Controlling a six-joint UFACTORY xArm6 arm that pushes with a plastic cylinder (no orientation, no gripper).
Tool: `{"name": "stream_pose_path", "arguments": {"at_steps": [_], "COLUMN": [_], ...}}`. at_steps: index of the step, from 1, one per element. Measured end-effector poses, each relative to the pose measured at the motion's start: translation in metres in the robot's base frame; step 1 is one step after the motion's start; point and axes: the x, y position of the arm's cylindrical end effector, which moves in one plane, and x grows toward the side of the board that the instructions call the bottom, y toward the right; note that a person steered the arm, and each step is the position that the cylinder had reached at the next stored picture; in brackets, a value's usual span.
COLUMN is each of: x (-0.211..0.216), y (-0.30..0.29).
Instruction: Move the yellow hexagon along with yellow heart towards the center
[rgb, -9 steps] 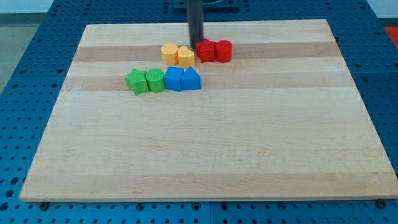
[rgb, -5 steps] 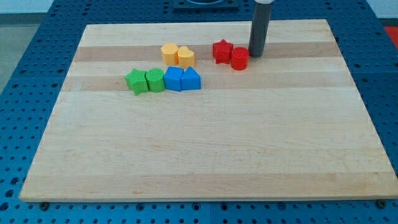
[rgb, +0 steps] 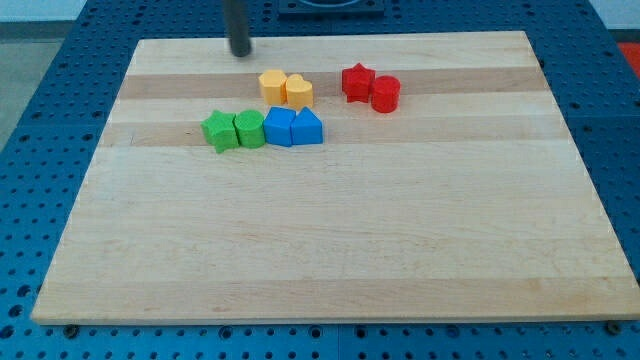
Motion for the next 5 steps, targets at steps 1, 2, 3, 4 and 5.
{"name": "stream_pose_path", "arguments": {"at_steps": [1,2,3,4,5], "x": [0.039,0.061,0.065,0.07,0.071], "y": [-0.044,-0.048,-0.022,0.016,0.054]}}
